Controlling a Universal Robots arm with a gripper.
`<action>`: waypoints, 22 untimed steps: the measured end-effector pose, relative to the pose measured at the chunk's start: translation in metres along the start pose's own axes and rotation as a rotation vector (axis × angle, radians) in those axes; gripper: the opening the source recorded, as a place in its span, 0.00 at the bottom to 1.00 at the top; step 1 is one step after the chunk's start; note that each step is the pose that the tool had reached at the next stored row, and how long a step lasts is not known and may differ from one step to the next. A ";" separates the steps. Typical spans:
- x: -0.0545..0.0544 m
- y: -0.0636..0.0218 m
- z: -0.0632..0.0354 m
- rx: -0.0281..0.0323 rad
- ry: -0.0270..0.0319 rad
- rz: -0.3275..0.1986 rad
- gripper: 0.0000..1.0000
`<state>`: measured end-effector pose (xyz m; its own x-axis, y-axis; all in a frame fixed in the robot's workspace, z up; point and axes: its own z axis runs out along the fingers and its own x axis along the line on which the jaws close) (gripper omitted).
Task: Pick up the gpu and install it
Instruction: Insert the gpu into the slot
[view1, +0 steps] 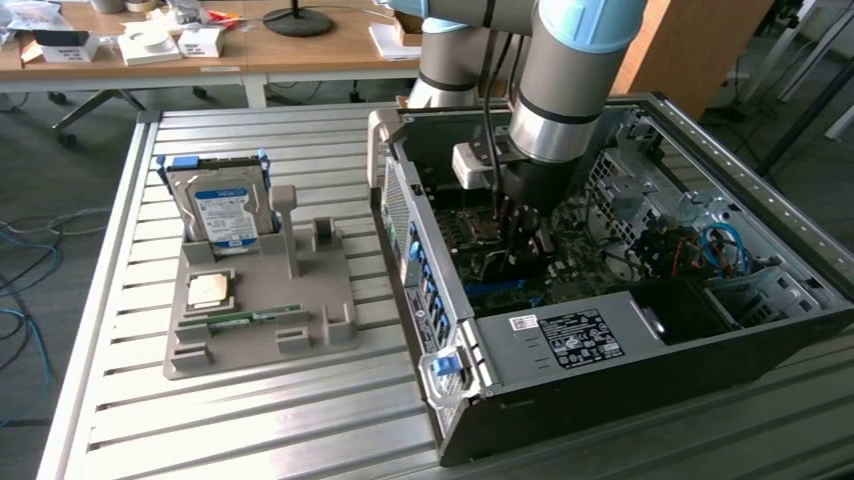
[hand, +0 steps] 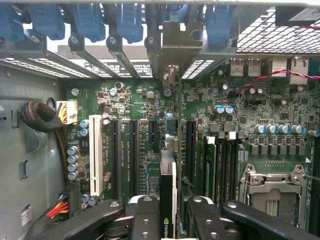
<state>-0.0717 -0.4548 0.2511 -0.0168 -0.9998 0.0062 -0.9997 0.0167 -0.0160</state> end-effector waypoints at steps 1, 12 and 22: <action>0.000 0.0000 0.0000 0.0000 0.0000 -0.001 0.26; 0.000 0.0000 0.0009 0.0001 0.0001 -0.001 0.26; 0.000 0.0001 0.0027 0.0001 0.0000 -0.001 0.26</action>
<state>-0.0718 -0.4548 0.2484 -0.0157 -0.9999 0.0062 -0.9998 0.0156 -0.0160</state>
